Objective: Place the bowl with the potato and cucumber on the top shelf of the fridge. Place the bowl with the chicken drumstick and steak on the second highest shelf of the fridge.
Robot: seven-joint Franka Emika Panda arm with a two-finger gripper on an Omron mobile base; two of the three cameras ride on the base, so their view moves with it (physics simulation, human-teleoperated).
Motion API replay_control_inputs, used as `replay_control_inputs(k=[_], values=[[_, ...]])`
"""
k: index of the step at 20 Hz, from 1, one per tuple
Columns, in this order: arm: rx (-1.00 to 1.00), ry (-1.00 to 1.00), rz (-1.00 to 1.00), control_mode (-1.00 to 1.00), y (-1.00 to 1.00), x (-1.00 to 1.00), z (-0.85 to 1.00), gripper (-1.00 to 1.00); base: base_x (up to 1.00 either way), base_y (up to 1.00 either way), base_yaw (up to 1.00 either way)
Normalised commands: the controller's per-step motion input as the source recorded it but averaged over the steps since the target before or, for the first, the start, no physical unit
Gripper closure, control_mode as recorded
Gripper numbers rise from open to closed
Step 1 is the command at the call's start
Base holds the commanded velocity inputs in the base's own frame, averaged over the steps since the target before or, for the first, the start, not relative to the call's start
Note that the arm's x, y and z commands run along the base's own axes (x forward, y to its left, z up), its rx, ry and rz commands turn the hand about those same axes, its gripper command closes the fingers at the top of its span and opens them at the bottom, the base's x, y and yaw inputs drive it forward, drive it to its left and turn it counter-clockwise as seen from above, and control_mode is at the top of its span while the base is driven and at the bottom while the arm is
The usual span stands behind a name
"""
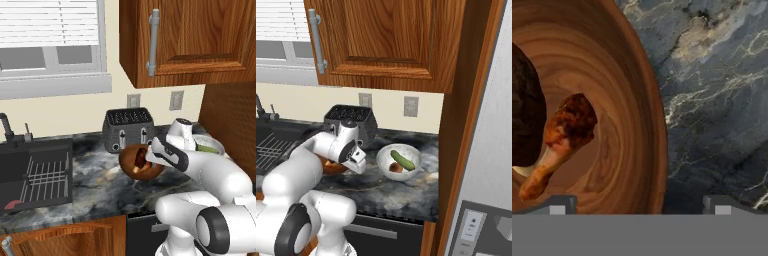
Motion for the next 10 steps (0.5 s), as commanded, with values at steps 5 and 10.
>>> replay_control_inputs(k=[5, 10], values=[[0.0, 0.0, -0.03, -1.0, 0.16, 0.02, -0.22, 1.0, 0.0, 0.0, 0.0], [0.0, 0.0, -0.01, -1.0, 0.05, 0.0, -0.1, 1.0, 0.0, 0.0, 0.0]])
